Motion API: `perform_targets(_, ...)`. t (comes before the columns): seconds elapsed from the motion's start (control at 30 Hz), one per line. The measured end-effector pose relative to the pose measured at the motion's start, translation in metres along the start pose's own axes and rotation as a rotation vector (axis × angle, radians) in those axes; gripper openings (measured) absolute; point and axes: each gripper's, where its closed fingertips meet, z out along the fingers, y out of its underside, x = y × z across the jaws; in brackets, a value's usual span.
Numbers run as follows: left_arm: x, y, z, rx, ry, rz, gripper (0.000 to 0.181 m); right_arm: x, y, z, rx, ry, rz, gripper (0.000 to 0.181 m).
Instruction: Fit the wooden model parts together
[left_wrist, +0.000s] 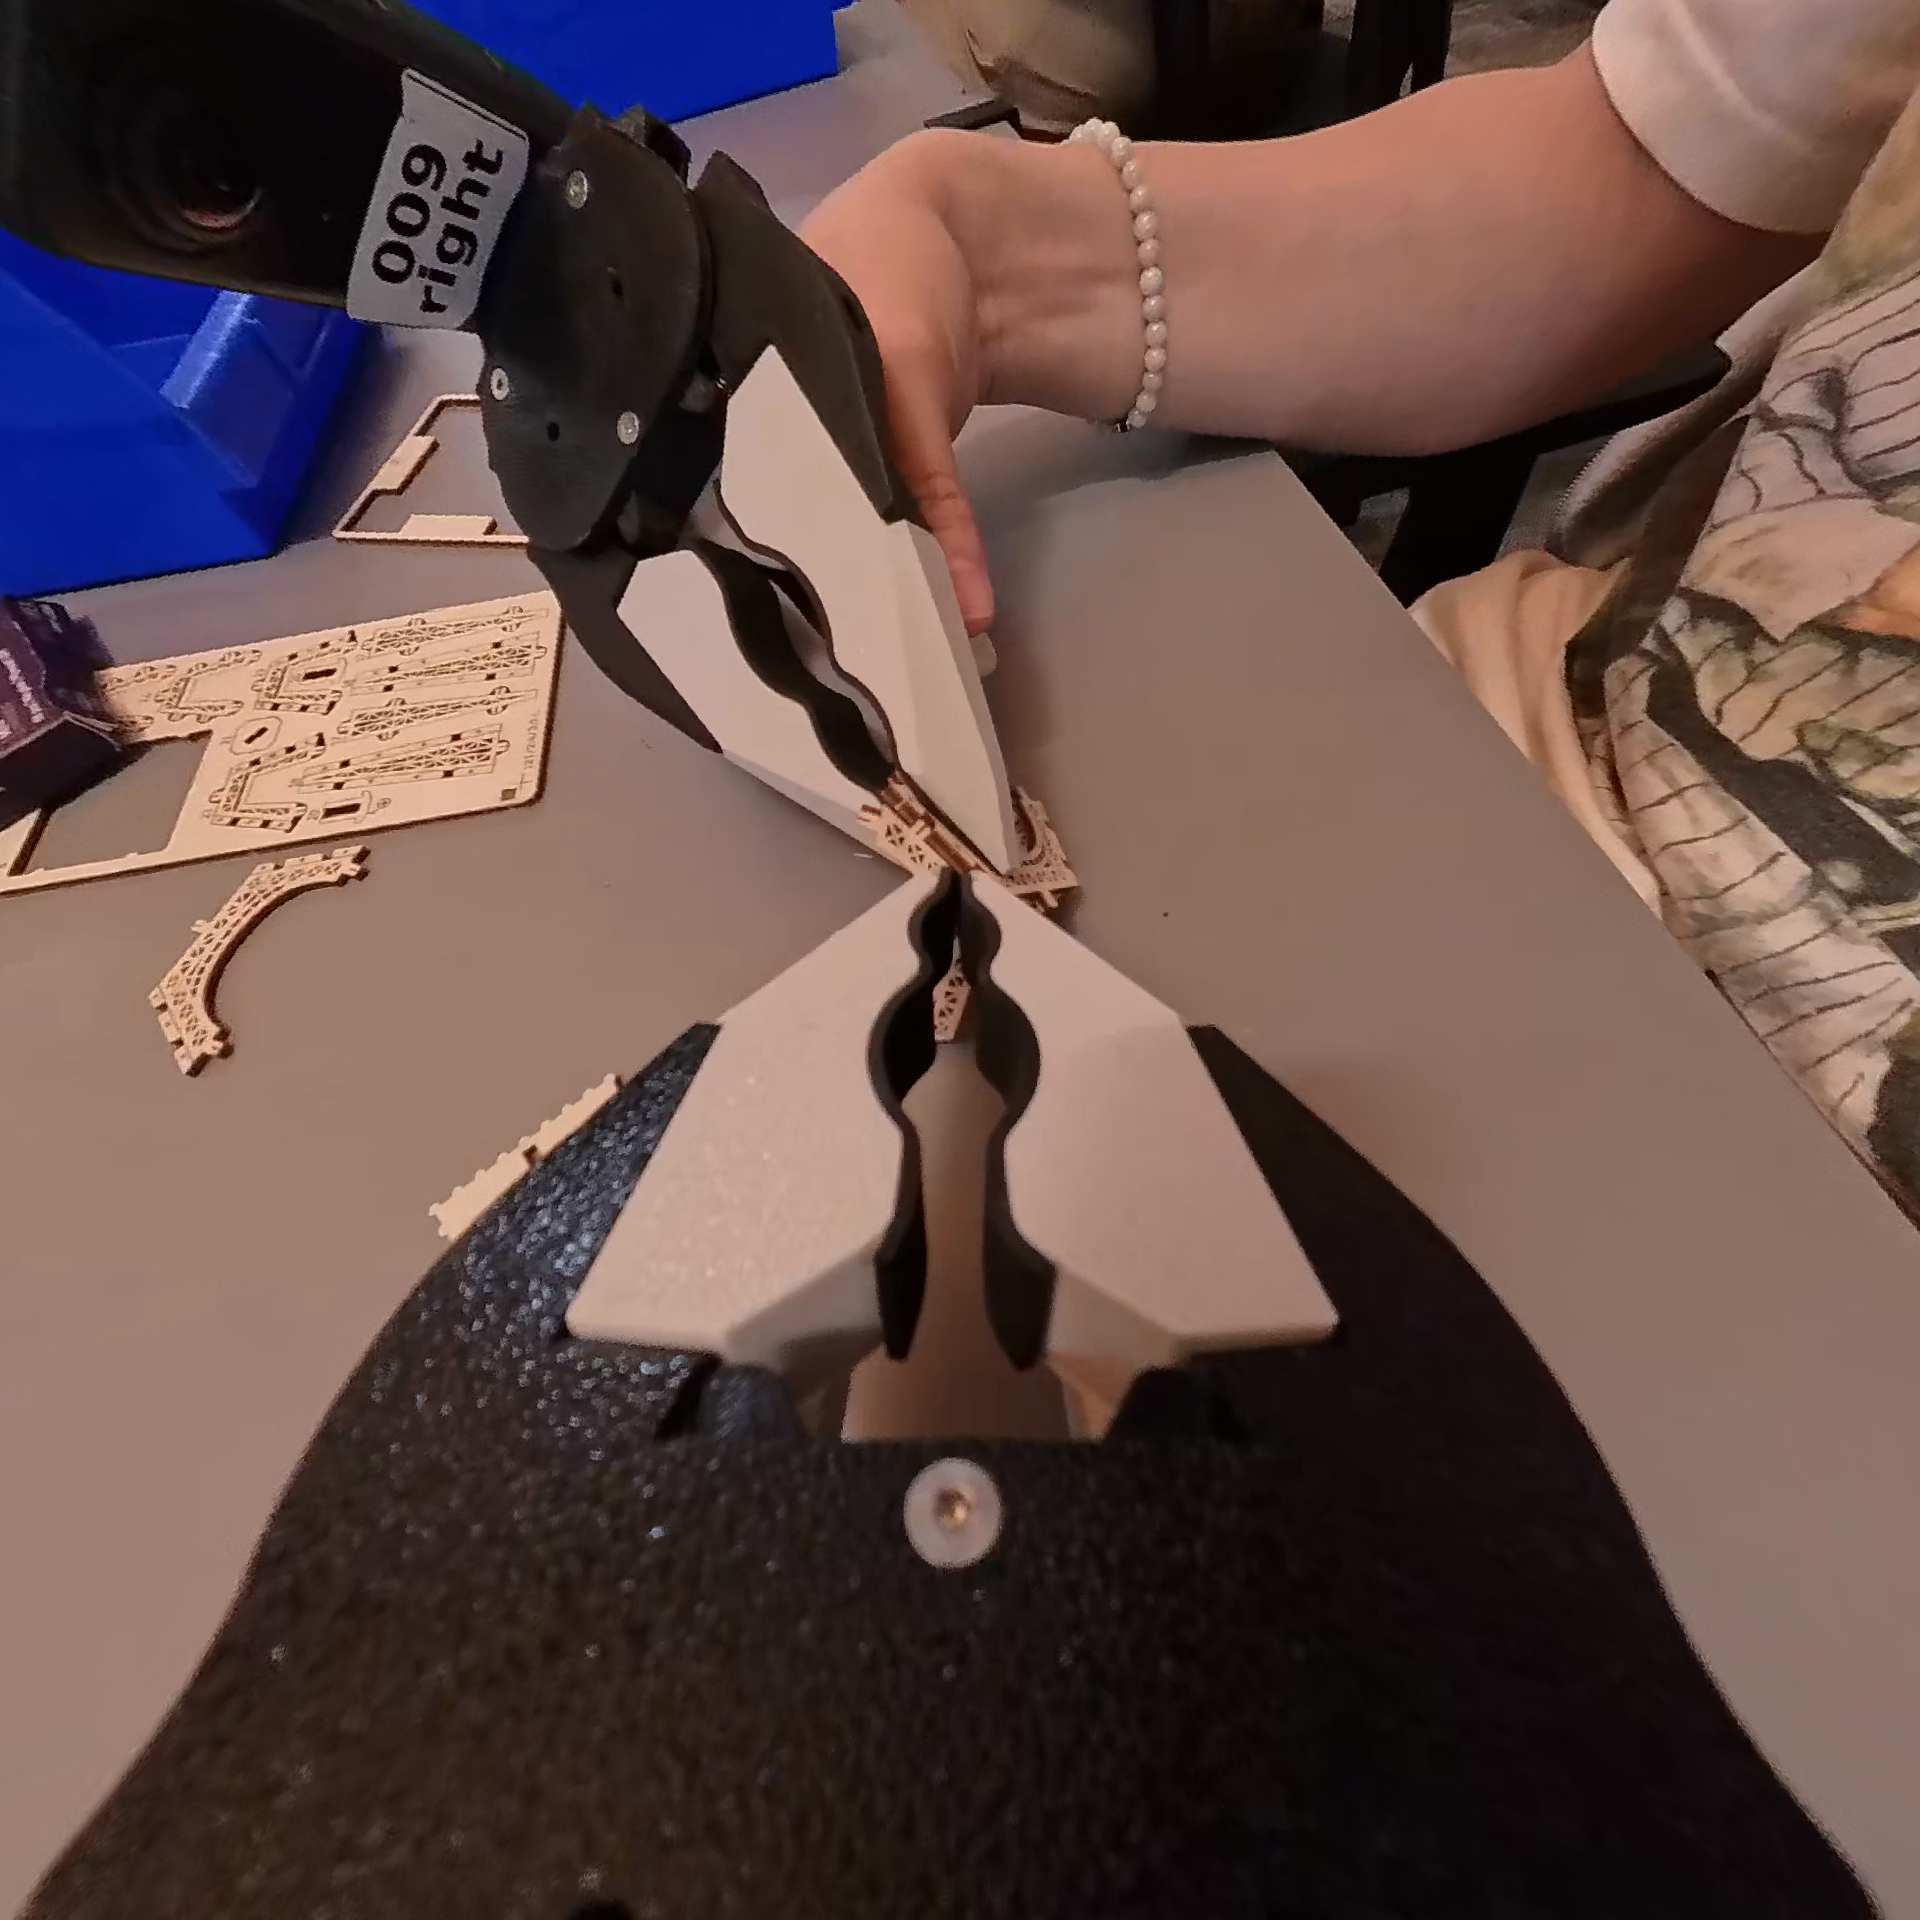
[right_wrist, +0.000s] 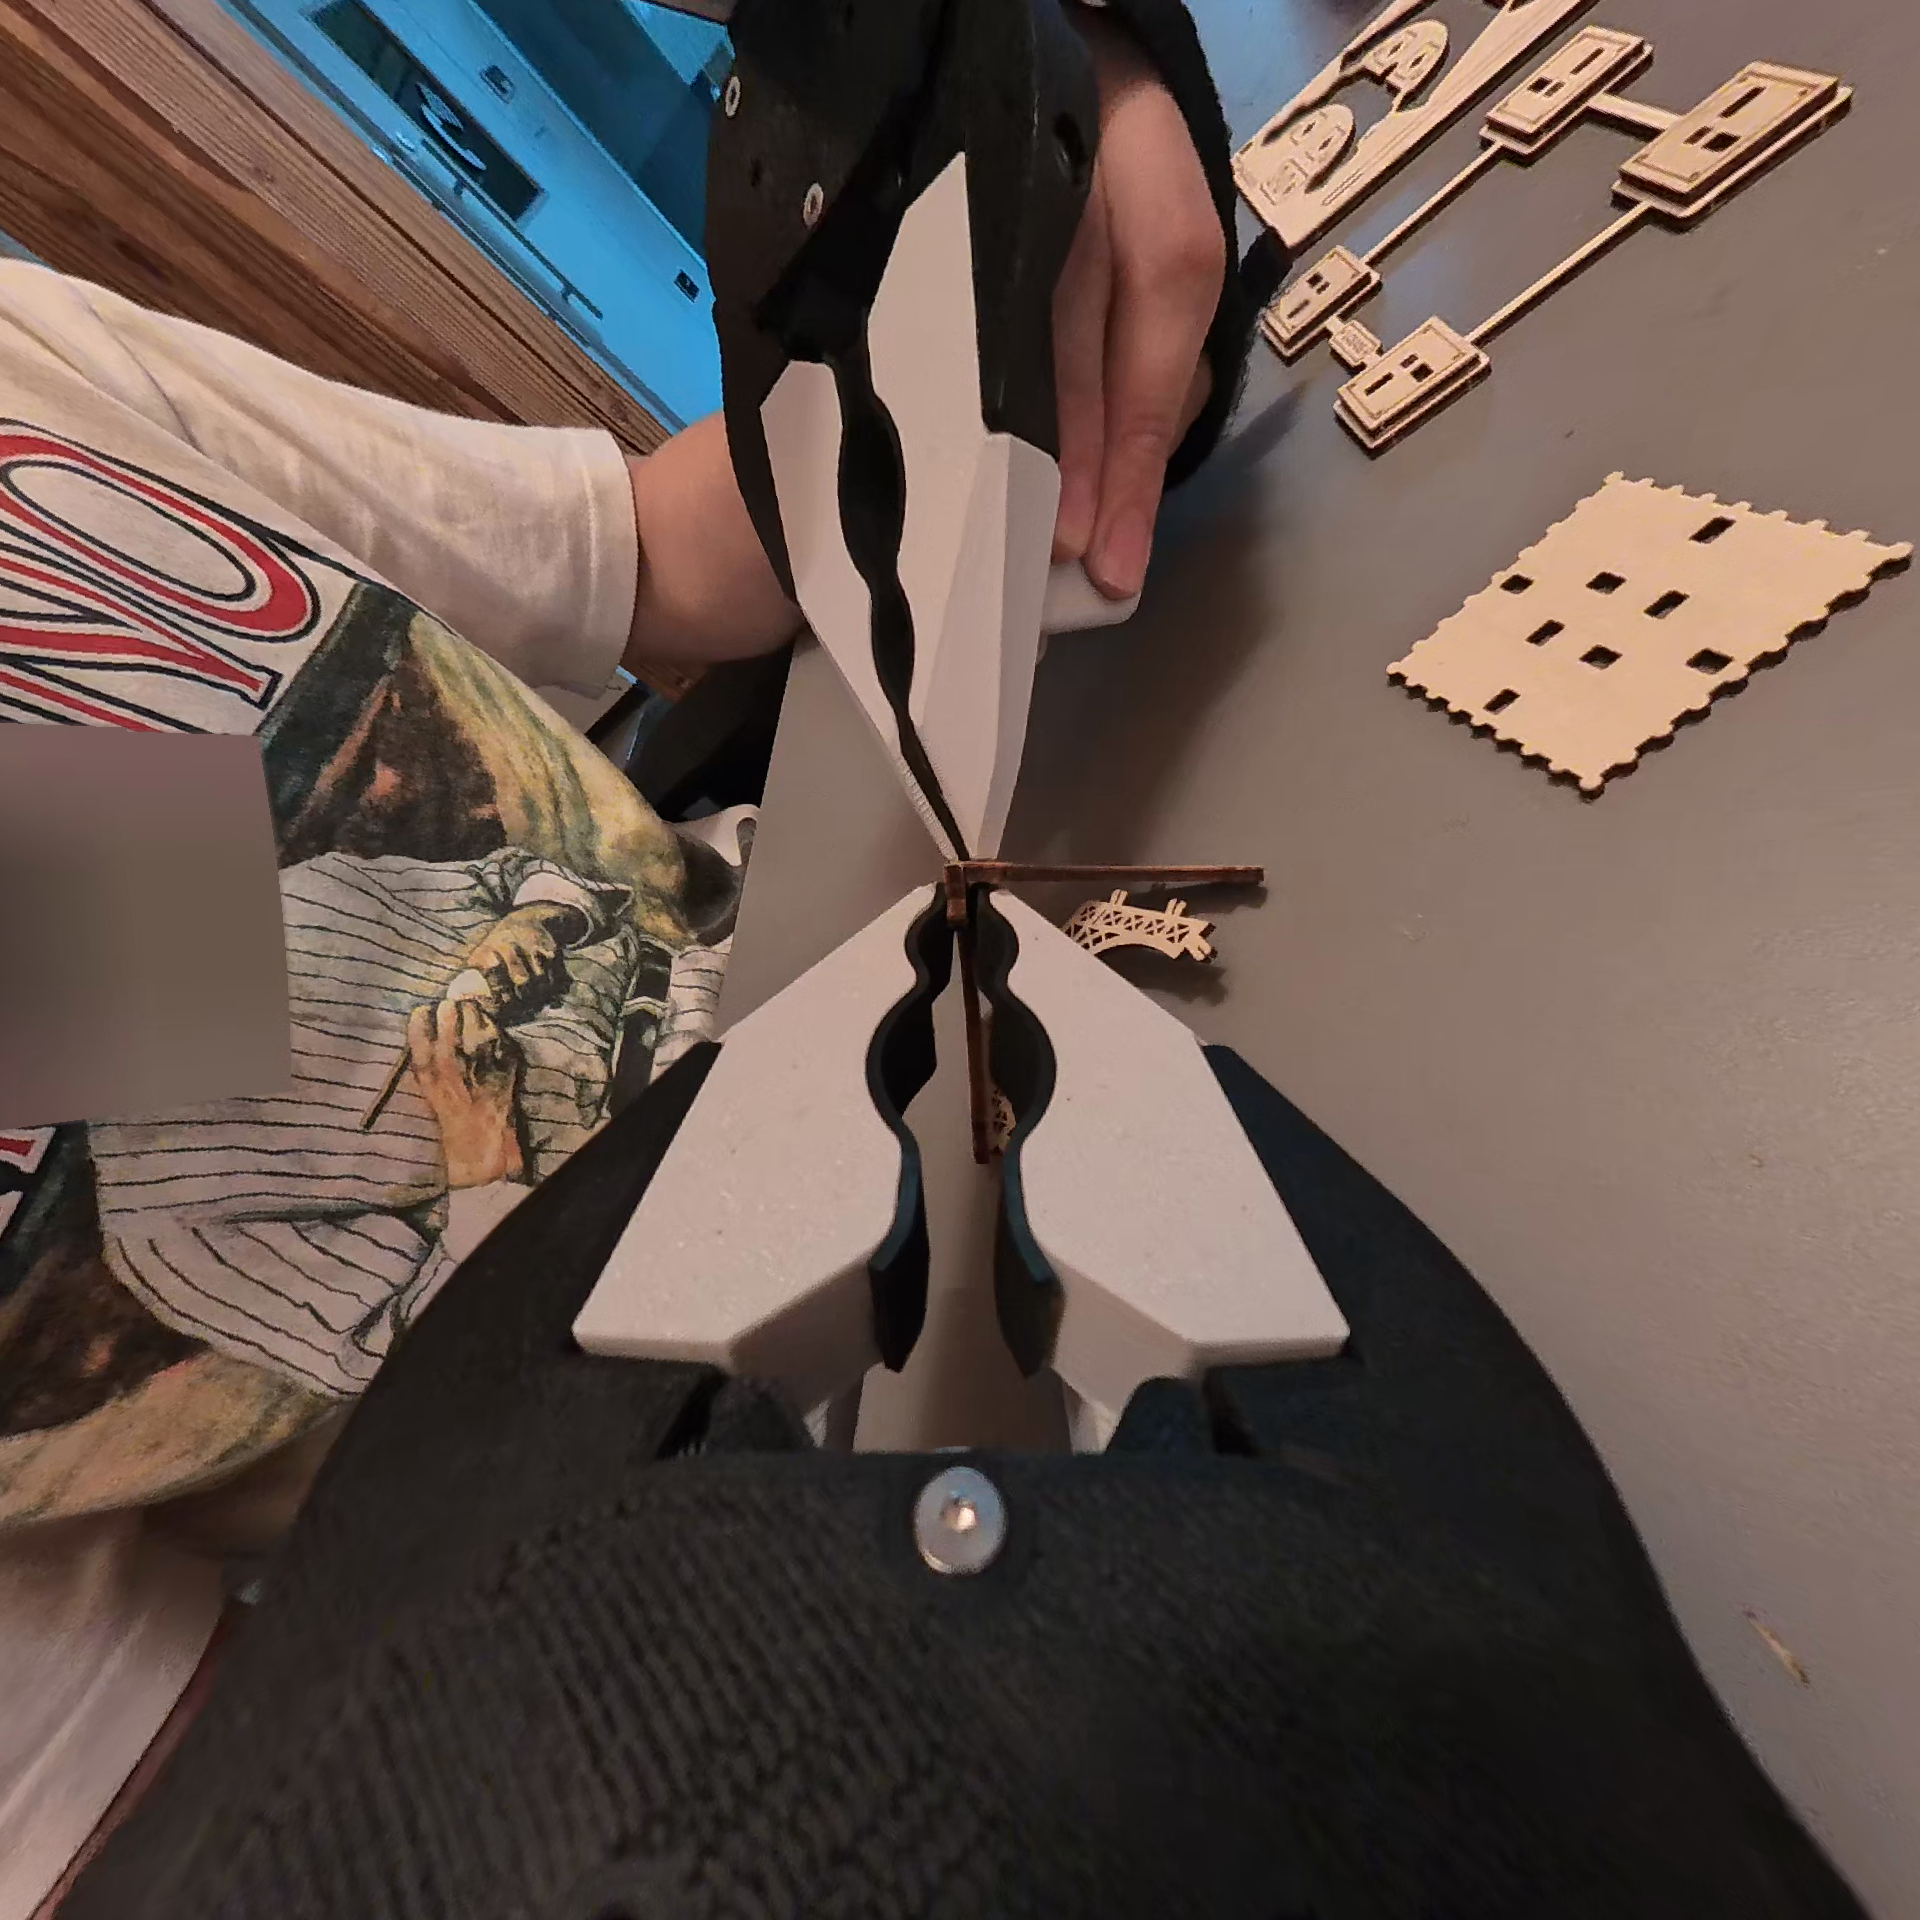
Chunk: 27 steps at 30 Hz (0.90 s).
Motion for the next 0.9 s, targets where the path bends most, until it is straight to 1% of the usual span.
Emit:
perform_targets(0.07,-0.002,-0.002,-0.001,0.021,-0.008,-0.006,0.0,-0.001,-0.002,-0.001,0.017,-0.004,-0.001,0.001)
perform_targets(0.13,-0.006,-0.009,-0.004,0.074,-0.025,-0.024,0.0,-0.003,-0.008,-0.006,0.064,-0.025,0.004,0.001)
perform_targets(0.2,-0.009,-0.021,-0.01,0.145,-0.04,-0.038,0.0,-0.013,-0.019,-0.014,0.154,-0.097,-0.002,0.001)
perform_targets(0.23,-0.012,-0.025,-0.014,0.165,-0.061,-0.033,0.0,-0.021,-0.024,-0.02,0.206,-0.158,-0.005,0.001)
perform_targets(0.27,-0.016,-0.027,-0.017,0.172,-0.092,-0.022,0.0,-0.026,-0.029,-0.025,0.251,-0.201,-0.01,0.001)
perform_targets(0.3,-0.02,-0.026,-0.02,0.175,-0.121,-0.012,0.0,-0.027,-0.032,-0.029,0.286,-0.206,-0.014,0.001)
perform_targets(0.37,-0.025,-0.027,-0.024,0.191,-0.158,-0.014,0.008,-0.032,-0.036,-0.035,0.327,-0.24,-0.025,0.001)
perform_targets(0.43,-0.03,-0.028,-0.025,0.2,-0.189,-0.01,0.014,-0.029,-0.041,-0.039,0.372,-0.23,-0.016,0.001)
perform_targets(0.5,-0.03,-0.032,-0.026,0.216,-0.2,0.008,0.014,-0.031,-0.045,-0.042,0.407,-0.259,-0.004,0.001)
perform_targets(0.63,-0.03,-0.037,-0.028,0.237,-0.214,0.025,0.013,-0.031,-0.049,-0.044,0.439,-0.274,0.024,0.001)
perform_targets(0.9,-0.028,-0.039,-0.029,0.247,-0.206,0.033,0.014,-0.027,-0.05,-0.041,0.435,-0.256,0.046,0.001)
